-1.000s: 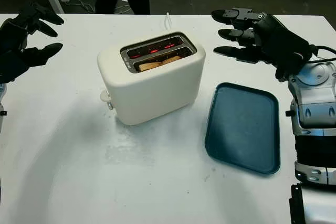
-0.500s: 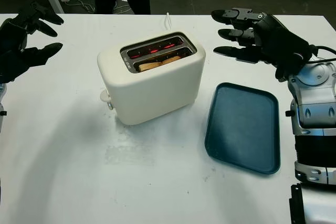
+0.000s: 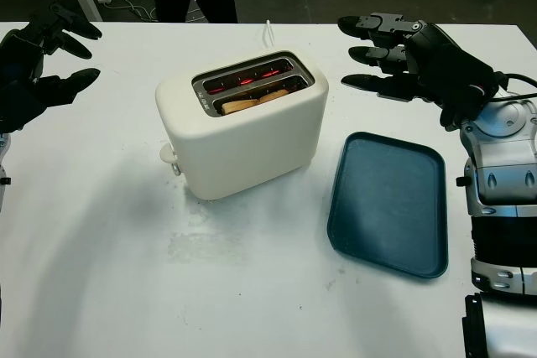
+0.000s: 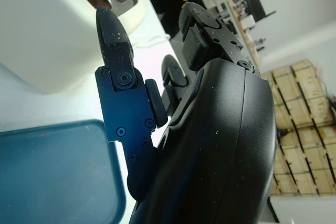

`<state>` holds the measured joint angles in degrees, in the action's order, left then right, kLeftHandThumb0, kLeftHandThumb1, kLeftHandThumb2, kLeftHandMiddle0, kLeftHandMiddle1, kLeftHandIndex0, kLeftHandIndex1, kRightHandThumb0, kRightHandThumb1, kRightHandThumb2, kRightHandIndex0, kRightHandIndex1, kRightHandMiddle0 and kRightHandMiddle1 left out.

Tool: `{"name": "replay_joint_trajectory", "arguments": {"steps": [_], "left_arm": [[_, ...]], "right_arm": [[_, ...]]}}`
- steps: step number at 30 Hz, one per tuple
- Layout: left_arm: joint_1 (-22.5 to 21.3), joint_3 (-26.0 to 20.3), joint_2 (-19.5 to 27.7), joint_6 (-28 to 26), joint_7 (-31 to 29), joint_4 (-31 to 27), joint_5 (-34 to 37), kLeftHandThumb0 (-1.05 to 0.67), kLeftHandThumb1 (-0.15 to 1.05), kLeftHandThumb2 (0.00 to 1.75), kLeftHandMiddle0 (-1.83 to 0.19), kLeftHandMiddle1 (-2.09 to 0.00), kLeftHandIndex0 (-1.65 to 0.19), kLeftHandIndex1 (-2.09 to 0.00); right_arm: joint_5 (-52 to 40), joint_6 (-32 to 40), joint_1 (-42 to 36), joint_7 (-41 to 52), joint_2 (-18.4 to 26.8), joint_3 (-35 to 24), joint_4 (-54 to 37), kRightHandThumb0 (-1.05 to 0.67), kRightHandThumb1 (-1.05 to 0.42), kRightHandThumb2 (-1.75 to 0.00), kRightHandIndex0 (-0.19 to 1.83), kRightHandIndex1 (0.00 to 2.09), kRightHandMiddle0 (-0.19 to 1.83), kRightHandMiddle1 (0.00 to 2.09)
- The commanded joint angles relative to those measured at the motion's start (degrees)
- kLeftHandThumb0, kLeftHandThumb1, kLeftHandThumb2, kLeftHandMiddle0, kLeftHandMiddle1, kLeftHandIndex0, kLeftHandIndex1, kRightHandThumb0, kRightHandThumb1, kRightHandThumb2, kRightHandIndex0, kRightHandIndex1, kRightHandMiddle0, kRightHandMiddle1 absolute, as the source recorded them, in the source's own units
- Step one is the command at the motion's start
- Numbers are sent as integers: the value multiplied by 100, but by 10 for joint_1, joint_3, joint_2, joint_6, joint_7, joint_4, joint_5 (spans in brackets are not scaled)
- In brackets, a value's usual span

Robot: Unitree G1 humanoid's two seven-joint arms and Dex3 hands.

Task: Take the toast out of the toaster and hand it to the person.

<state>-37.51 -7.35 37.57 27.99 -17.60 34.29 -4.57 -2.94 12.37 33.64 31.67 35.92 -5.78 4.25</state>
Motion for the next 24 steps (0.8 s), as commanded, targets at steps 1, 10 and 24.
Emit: {"name": "replay_joint_trajectory", "arguments": {"steps": [1,10,24], "left_arm": [[-3,-1,1,8,3,1,1,-105,92,42,0,-163,0,-146],[1,-2,0,8,6,-2,0,-105,92,43,0,-164,0,-146],[-3,-4,-1,9,1,0,7,-105,92,42,0,-163,0,-146]], "right_arm": [[-1,0,1,-2,2,-1,-6,-52,-90,0,49,1,46,0],[0,-2,4,-1,0,2,-2,-52,-90,0,49,1,46,0],[3,-4,0,-4,2,-1,-6,-52,-90,0,49,1,46,0]]}}
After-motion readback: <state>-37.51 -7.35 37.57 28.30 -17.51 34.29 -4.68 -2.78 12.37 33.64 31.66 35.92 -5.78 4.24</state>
